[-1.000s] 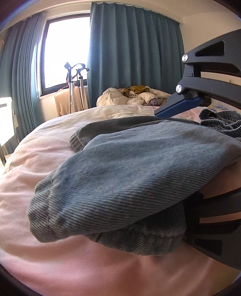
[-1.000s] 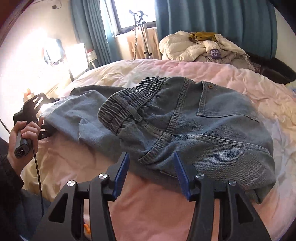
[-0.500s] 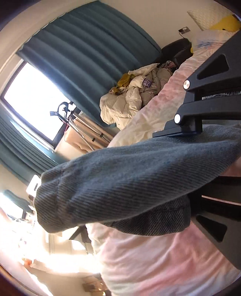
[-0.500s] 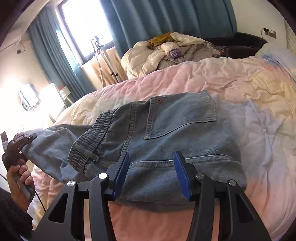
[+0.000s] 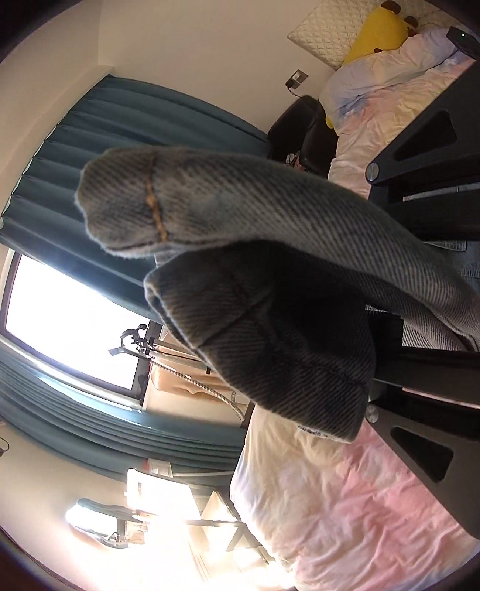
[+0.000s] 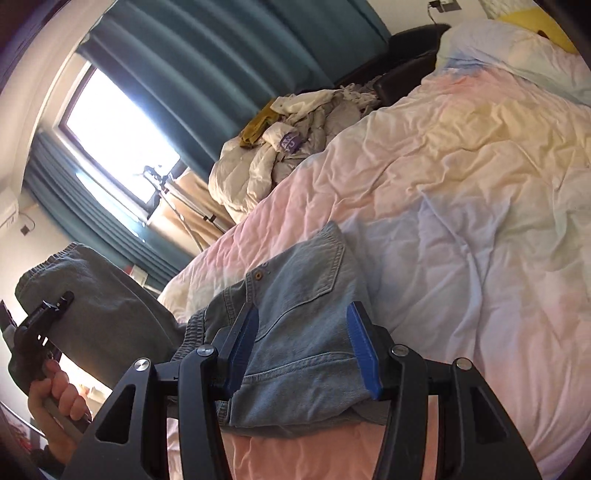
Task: Fold clothes
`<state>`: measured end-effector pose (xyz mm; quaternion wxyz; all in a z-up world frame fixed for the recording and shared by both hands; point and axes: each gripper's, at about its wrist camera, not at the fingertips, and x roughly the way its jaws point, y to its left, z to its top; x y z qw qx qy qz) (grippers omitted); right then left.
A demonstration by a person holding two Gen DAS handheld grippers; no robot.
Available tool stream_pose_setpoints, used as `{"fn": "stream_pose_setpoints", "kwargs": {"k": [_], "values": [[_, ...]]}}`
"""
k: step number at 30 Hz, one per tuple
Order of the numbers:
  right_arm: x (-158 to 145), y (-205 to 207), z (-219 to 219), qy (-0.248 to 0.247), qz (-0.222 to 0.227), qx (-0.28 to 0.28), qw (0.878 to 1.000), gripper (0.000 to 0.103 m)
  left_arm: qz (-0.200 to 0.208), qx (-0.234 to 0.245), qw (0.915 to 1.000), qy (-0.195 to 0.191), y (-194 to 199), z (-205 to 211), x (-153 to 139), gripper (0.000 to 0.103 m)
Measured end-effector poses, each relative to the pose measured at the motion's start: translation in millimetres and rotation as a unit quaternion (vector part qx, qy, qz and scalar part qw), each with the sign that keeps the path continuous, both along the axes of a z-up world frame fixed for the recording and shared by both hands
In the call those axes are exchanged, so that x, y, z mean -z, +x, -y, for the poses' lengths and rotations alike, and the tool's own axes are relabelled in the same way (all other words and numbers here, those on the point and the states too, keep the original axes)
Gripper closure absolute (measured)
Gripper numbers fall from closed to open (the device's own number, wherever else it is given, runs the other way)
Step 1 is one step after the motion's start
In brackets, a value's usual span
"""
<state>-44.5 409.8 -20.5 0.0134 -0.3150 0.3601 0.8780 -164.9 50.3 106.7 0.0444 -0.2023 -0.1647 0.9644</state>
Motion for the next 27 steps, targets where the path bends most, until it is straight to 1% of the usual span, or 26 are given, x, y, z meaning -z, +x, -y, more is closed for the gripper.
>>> {"fn": "stream_pose_setpoints", "kwargs": {"k": [3, 6, 7, 8, 11, 13, 15, 18, 22, 23, 27], "values": [[2, 6, -24, -0.028, -0.005, 0.018, 0.999, 0.053, 0.003, 0.014, 0.9999, -0.007, -2, -32, 5, 0.089], [4, 10, -40, -0.051, -0.008, 0.033, 0.998, 0.053, 0.012, 0.030, 0.9994, -0.010, -6, -66, 21, 0.089], [6, 11, -44, -0.057, -0.009, 0.037, 0.998, 0.053, 0.014, 0.037, 0.9991, -0.015, -4, -77, 28, 0.089], [7, 12, -49, -0.063, -0.011, 0.040, 0.997, 0.053, 0.016, 0.045, 0.9986, -0.024, 6, -85, 37, 0.089], [10, 14, -58, -0.074, -0.011, 0.046, 0.996, 0.053, 0.028, 0.072, 0.9953, -0.058, 12, -124, 70, 0.089], [12, 14, -63, -0.079, -0.009, 0.045, 0.996, 0.053, 0.045, 0.092, 0.9917, -0.077, 14, -145, 96, 0.089], [15, 14, -65, -0.082, -0.006, 0.042, 0.996, 0.053, 0.062, 0.108, 0.9873, -0.098, 21, -155, 123, 0.089], [17, 14, -67, -0.082, -0.005, 0.039, 0.996, 0.053, 0.069, 0.118, 0.9810, -0.138, 26, -173, 145, 0.089], [20, 9, -64, -0.080, 0.001, 0.029, 0.996, 0.053, 0.083, 0.127, 0.9764, -0.154, 29, -180, 157, 0.088], [21, 7, -62, -0.078, 0.004, 0.026, 0.997, 0.053, 0.087, 0.130, 0.9751, -0.158, 30, -181, 159, 0.086], [24, 0, -51, -0.072, 0.013, 0.001, 0.997, 0.053, 0.079, 0.159, 0.9608, -0.213, 55, -188, 165, 0.074]]}}
